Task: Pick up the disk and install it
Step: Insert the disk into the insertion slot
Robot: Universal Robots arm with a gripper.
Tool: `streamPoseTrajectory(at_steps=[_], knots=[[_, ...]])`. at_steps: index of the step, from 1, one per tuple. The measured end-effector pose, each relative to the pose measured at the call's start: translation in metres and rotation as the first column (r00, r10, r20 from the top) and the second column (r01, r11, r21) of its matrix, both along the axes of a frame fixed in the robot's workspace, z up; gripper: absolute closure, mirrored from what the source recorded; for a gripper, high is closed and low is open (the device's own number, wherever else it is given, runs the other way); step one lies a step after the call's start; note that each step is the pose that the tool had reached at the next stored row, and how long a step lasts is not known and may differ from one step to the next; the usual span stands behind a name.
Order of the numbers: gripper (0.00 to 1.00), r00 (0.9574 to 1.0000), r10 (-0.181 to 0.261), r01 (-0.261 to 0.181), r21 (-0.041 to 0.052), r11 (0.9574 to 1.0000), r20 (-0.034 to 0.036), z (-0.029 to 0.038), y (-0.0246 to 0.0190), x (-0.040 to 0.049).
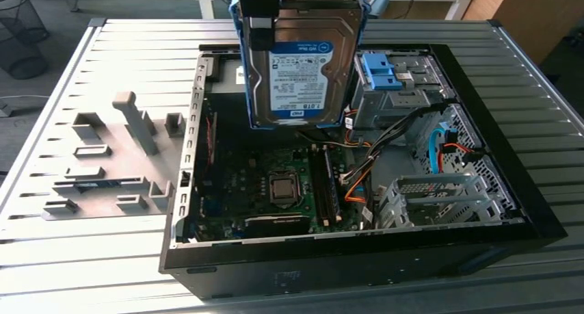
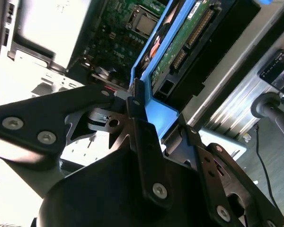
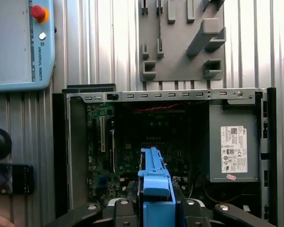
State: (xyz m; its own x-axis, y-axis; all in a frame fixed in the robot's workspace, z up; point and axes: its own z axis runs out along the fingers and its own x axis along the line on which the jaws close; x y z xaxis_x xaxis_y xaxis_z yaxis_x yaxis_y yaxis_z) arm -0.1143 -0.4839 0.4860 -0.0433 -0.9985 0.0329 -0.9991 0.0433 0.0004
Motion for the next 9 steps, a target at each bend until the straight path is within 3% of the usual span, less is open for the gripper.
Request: streamPoseTrajectory(at_steps=[4,9], knots=[[0.63,1.0000,0.000,0.000,0.0000,1.0000,-0.0001,-0.0002,-0.0076,0.0000],[0.63,1.0000,0.000,0.000,-0.0001,1.0000,-0.0001,-0.0002,-0.0085,0.0000]])
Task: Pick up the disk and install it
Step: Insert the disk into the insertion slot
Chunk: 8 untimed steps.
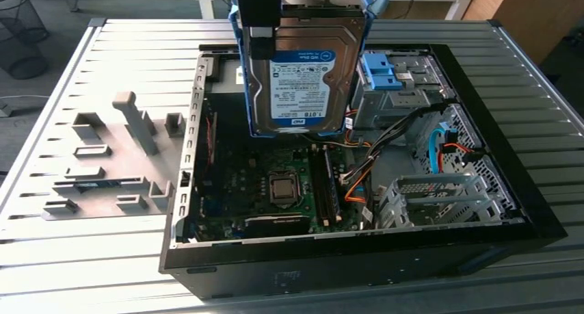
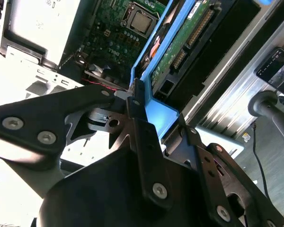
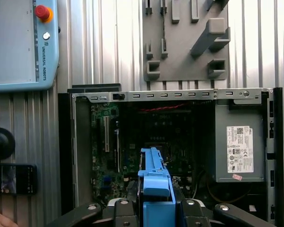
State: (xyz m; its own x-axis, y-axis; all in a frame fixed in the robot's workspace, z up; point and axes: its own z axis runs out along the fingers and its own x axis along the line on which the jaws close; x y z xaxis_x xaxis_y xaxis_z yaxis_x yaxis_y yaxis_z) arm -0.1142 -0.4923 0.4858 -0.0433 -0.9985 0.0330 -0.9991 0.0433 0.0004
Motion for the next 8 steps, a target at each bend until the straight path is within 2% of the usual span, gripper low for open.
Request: streamPoseTrajectory(at_steps=[8], knots=[[0.63,1.0000,0.000,0.000,0.0000,1.0000,0.0000,0.0000,-0.0003,0.0000]])
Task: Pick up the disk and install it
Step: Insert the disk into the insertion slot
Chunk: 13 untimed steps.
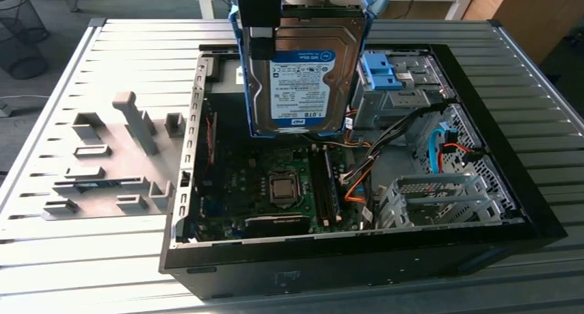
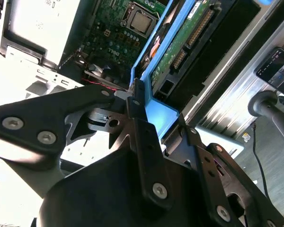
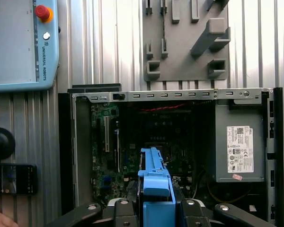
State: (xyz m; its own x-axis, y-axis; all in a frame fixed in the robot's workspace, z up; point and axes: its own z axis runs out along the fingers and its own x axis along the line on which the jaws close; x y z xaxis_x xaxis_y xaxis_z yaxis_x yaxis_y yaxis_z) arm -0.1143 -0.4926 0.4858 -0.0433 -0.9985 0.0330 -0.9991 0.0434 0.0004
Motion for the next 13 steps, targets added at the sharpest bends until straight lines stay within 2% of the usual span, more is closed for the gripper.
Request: streamPoseTrajectory(at_steps=[3,5,13], knots=[[0.63,1.0000,0.000,0.000,0.0001,1.0000,0.0000,-0.0001,-0.0001,0.0009],[0.63,1.0000,0.000,0.000,-0.0001,1.0000,-0.0001,-0.0001,0.0000,0.0049],[0.63,1.0000,0.000,0.000,0.0000,1.0000,0.0000,-0.0009,0.0000,0.0389]])
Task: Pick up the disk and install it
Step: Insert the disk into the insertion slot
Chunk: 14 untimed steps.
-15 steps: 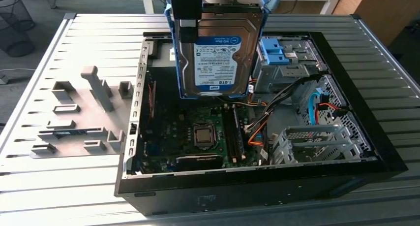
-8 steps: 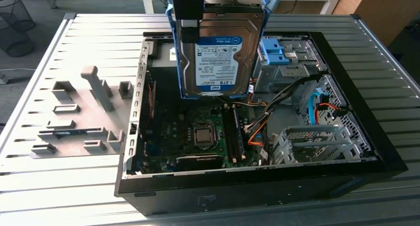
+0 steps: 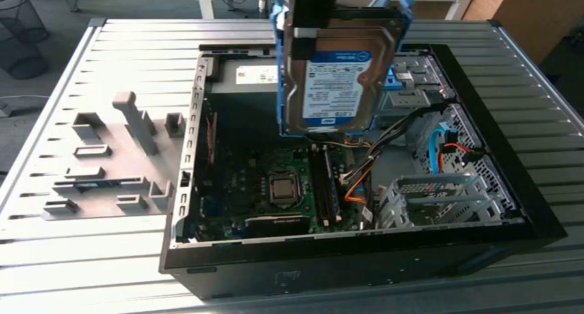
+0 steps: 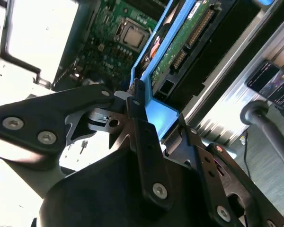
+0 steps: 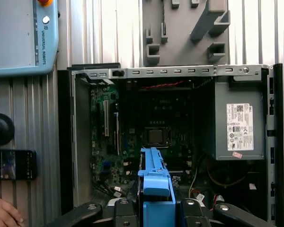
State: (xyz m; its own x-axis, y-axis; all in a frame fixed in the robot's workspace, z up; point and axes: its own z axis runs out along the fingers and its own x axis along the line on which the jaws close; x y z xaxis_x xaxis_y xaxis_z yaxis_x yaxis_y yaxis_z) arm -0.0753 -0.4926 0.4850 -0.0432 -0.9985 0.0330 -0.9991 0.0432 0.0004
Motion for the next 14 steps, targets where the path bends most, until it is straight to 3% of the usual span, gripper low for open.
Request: streamPoseTrajectory(at_steps=[5,14], knots=[[0.63,1.0000,0.000,0.000,0.0000,1.0000,0.0000,-0.0006,-0.0028,0.0043],[0.63,1.0000,0.000,0.000,0.0000,1.0000,0.0000,-0.0017,-0.0236,0.0051]])
